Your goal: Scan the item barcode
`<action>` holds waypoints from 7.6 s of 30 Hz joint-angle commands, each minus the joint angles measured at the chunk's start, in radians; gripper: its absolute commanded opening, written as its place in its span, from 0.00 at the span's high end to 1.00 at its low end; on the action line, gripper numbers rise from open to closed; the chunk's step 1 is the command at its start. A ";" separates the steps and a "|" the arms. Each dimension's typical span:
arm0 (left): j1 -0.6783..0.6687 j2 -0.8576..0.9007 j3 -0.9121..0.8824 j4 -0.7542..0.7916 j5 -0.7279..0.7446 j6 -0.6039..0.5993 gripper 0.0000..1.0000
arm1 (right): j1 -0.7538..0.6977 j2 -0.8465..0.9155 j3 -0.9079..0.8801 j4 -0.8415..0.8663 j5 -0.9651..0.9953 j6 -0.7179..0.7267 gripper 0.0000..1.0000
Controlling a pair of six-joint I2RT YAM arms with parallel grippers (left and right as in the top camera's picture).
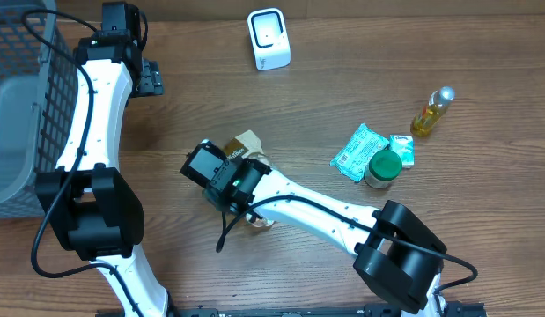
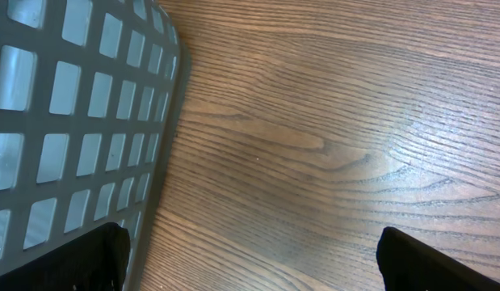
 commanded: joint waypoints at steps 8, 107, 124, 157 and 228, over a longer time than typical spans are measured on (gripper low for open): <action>-0.006 -0.005 0.009 0.001 -0.012 -0.010 0.00 | -0.025 0.003 -0.004 0.019 -0.082 0.013 0.37; -0.007 -0.005 0.009 0.001 -0.012 -0.010 0.00 | -0.161 0.003 -0.198 0.597 -0.597 0.561 0.32; -0.007 -0.005 0.009 0.002 -0.012 -0.010 0.00 | -0.222 0.003 -0.199 0.492 -0.449 0.436 0.25; -0.007 -0.005 0.009 0.001 -0.012 -0.010 0.01 | -0.249 0.003 -0.199 0.361 -0.204 0.109 0.00; -0.007 -0.005 0.009 0.001 -0.012 -0.010 0.01 | -0.382 0.002 -0.137 0.159 -0.311 0.201 0.00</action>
